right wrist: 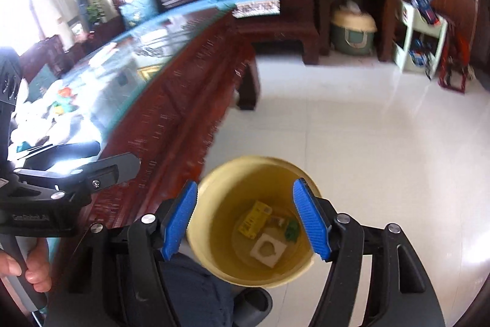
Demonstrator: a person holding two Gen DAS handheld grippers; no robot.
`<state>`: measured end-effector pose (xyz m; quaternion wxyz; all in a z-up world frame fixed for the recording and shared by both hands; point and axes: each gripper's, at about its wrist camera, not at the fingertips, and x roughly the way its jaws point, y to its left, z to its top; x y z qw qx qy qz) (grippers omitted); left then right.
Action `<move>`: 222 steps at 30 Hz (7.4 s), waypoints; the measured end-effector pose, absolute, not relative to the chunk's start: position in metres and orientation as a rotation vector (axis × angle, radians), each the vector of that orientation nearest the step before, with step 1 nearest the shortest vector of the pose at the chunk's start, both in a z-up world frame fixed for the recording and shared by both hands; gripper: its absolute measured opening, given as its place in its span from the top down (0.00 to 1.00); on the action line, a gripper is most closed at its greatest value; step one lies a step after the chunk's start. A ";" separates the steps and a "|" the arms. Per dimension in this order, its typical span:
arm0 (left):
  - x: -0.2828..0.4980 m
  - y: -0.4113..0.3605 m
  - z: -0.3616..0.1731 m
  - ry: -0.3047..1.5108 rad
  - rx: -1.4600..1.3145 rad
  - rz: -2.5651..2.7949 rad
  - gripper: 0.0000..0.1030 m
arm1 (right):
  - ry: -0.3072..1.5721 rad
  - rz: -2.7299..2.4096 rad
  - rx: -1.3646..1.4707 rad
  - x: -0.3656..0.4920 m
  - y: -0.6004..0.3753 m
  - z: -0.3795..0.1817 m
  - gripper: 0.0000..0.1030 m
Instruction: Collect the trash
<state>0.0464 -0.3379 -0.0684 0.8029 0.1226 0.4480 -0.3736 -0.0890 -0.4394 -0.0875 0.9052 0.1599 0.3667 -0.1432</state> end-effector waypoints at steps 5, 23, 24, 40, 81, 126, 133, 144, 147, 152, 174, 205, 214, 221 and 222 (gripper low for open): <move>0.050 -0.270 -0.044 0.903 0.202 -0.689 0.08 | 0.700 -0.217 0.254 -0.076 -0.394 -0.060 0.25; 0.063 -0.012 -0.019 0.790 -0.051 -0.210 0.04 | 0.605 0.133 0.066 -0.008 -0.210 -0.009 0.13; 0.066 -0.003 -0.021 0.798 -0.066 -0.193 0.04 | 0.607 0.148 0.058 -0.006 -0.201 -0.010 0.13; 0.097 0.060 -0.052 0.848 -0.126 -0.130 0.04 | 0.668 0.285 -0.004 0.059 -0.116 -0.018 0.13; 0.153 0.019 -0.082 0.925 -0.037 -0.200 0.04 | 0.714 0.431 0.022 0.112 -0.109 -0.017 0.73; 0.143 -0.013 -0.078 0.922 0.132 -0.208 0.51 | 0.700 0.409 0.101 0.095 -0.147 -0.018 0.72; 0.140 -0.002 -0.076 0.917 0.082 -0.225 0.54 | 0.702 0.416 0.104 0.095 -0.147 -0.019 0.72; 0.136 0.001 -0.067 0.887 0.087 -0.243 0.62 | 0.699 0.426 0.103 0.090 -0.144 -0.017 0.72; 0.141 -0.004 -0.067 0.896 0.123 -0.230 0.62 | 0.696 0.429 0.098 0.088 -0.143 -0.015 0.72; 0.152 -0.019 -0.067 0.908 0.237 -0.220 0.68 | 0.693 0.420 0.104 0.089 -0.148 -0.013 0.72; 0.157 -0.018 -0.074 0.946 0.170 -0.238 0.56 | 0.703 0.425 0.124 0.090 -0.153 -0.014 0.72; 0.129 -0.005 -0.053 0.907 0.092 -0.296 0.95 | 0.677 0.440 0.119 0.068 -0.157 -0.004 0.72; 0.117 -0.030 -0.035 0.854 0.089 -0.331 0.96 | 0.643 0.397 0.147 0.050 -0.182 -0.001 0.72; 0.106 -0.089 -0.031 0.845 0.068 -0.473 0.96 | 0.635 0.226 0.182 0.014 -0.253 -0.013 0.72; 0.105 -0.101 -0.031 0.848 0.070 -0.501 0.96 | 0.639 0.190 0.196 0.007 -0.268 -0.017 0.72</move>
